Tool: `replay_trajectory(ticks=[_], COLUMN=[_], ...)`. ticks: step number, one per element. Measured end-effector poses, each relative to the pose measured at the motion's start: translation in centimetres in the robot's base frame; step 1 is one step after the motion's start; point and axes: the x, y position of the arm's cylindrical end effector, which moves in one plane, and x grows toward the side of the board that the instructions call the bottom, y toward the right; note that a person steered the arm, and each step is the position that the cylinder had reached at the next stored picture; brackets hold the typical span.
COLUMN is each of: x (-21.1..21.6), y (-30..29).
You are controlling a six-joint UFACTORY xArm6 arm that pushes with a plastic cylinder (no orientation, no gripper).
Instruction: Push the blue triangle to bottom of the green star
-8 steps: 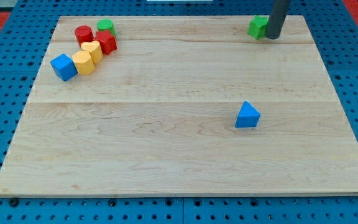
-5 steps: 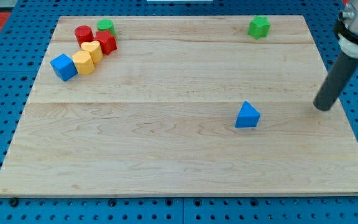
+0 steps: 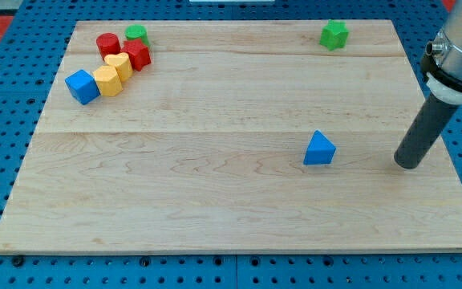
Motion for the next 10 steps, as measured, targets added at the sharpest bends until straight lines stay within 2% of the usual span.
replay_trajectory(ticks=[1,2,4,8,9,10], x=[1.6,0.3,-4.1,-4.3,-3.0,-4.2], y=[-4.1,-11.1,-11.7,-11.6,-11.6,-12.3])
